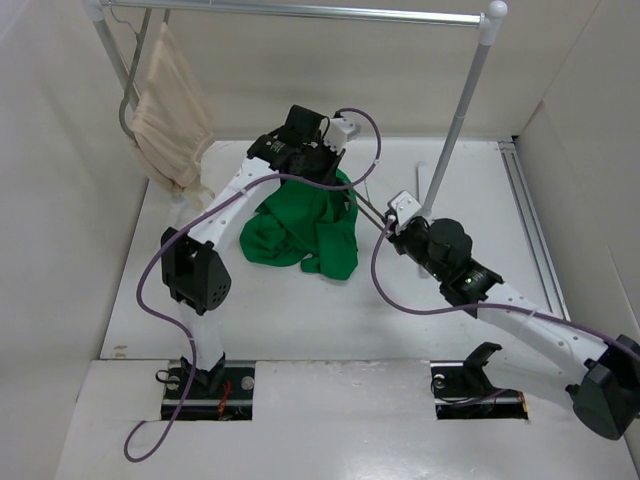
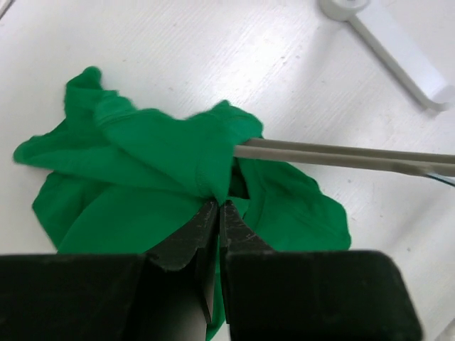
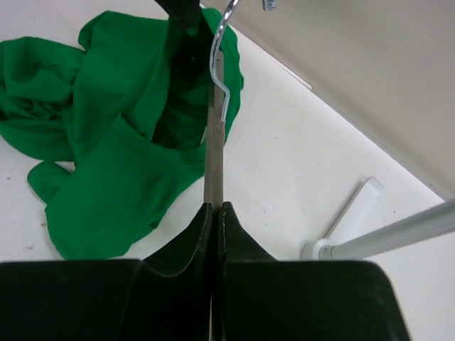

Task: Place the t-shirt on the hanger
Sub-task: Place tshirt on hanger

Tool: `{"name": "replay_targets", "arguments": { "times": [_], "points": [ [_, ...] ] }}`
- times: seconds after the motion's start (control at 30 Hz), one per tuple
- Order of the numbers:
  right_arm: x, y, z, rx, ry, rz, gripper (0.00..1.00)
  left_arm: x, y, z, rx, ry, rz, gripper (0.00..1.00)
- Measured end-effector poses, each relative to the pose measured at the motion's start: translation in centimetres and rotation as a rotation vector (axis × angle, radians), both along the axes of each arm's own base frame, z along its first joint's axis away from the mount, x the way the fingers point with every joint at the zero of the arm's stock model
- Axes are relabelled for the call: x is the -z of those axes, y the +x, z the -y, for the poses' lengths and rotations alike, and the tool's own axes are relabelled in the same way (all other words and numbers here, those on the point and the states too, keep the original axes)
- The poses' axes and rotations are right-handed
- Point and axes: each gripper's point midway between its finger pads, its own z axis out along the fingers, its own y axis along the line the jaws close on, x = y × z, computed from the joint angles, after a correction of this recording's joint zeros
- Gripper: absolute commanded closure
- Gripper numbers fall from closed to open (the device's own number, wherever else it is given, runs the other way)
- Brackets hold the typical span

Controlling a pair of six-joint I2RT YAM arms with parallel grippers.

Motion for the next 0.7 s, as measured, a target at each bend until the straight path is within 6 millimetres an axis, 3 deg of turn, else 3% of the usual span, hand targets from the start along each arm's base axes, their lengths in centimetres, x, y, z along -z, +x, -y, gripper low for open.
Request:
{"name": "replay_targets", "arguments": {
  "times": [0.2,0.43,0.7],
  "points": [
    [-0.2,1.6,-1.9,-0.058,0.038,0.041,1.0,-0.9,-1.4,1.8,0.072,-0.081,-0.032,1.0],
    [-2.1,2.8,-2.0,-0.059,0.104,0.109,1.0,-1.3,-2.9,3.1,0.124,-0.123,-0.063,1.0],
    [1.2,5.5,-3.1,-0.124,0.153,0.052,1.0,-4.1,-4.8,3.6,0.21,-0.181,-0.039,1.0]
  ]
}}
